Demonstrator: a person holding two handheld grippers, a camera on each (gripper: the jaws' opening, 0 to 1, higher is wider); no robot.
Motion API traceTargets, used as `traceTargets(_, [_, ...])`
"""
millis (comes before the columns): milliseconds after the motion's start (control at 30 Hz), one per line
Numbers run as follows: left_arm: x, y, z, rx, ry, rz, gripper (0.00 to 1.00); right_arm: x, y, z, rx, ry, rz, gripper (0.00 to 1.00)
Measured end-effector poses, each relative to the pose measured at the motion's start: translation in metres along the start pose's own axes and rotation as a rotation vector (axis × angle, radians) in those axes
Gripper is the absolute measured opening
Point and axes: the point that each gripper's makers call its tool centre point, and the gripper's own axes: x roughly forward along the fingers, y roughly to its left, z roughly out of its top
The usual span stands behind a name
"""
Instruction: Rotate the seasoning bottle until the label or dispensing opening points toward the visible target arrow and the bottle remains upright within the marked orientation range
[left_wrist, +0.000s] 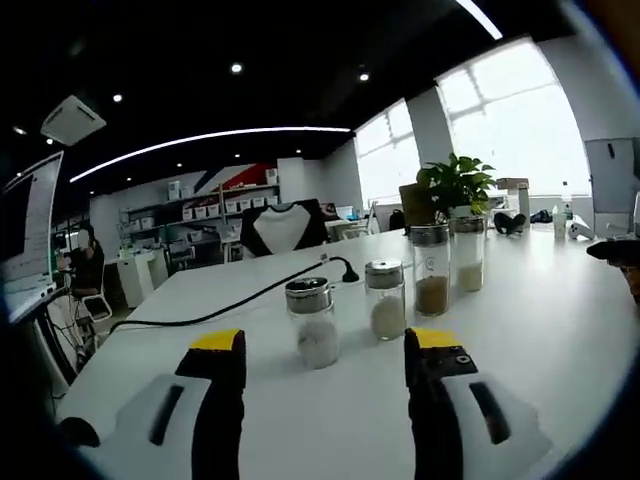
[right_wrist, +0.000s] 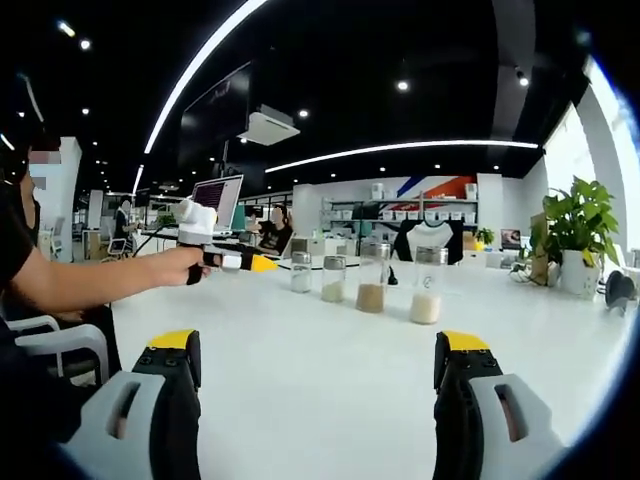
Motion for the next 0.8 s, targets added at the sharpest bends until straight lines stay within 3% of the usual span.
traceTargets(233, [0.013, 0.006, -0.006, -0.011, 0.018, 0.013, 0.65, -0.001, -0.002, -0.002, -0.002, 0.008, -0.003, 0.99])
traceTargets(500, [0.025, 0.023, -0.004, 0.015, 0.028, 0.037, 0.61, 0.001, 0.000, -0.003, -0.005, 0.014, 0.002, 0.99])
traceTargets(800, [0.044, 0.026, -0.001, 0.010, 0.025, 0.034, 0.56, 0.005, 0.004, -0.003, -0.009, 0.010, 0.016, 1.00])
